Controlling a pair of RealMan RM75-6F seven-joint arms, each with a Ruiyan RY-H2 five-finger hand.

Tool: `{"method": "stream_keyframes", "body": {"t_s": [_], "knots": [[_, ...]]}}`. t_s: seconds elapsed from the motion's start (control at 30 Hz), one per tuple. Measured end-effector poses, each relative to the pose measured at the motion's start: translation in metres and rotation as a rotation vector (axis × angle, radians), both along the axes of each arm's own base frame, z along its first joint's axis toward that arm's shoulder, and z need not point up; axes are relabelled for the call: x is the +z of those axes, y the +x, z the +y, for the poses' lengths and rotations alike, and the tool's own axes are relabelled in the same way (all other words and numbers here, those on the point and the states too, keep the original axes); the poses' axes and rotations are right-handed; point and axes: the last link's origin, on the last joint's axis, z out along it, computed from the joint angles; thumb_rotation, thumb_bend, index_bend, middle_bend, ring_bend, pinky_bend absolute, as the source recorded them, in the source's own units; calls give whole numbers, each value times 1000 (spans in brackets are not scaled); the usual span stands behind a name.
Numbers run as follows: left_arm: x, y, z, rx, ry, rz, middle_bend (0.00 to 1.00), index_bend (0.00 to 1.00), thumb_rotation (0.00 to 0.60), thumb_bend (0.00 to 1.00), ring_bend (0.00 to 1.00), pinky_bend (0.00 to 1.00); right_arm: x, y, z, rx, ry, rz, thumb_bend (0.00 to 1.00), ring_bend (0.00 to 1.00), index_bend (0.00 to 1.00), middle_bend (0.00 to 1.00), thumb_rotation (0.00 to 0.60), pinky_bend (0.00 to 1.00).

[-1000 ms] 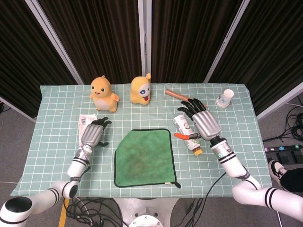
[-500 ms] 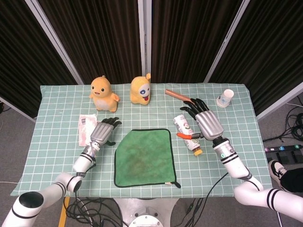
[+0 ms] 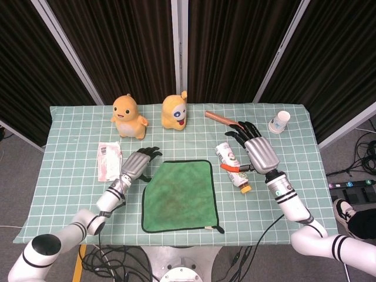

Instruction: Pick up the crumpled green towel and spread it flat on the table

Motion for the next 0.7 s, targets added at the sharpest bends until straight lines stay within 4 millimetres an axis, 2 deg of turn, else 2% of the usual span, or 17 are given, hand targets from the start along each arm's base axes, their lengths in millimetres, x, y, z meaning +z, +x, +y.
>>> {"method": "stream_keyframes", "body": {"t_s": [0.4, 0.7], "knots": [[-7, 34, -6, -34, -51, -87, 217, 259, 600, 0, 172, 210, 3, -4, 0, -10, -6, -14, 0, 0, 201, 92, 223, 0], [-13, 37, -10, -47, -62, -47, 216, 260, 600, 0, 172, 210, 4, -7, 0, -15, -4, -17, 0, 0, 200, 93, 230, 0]]}}
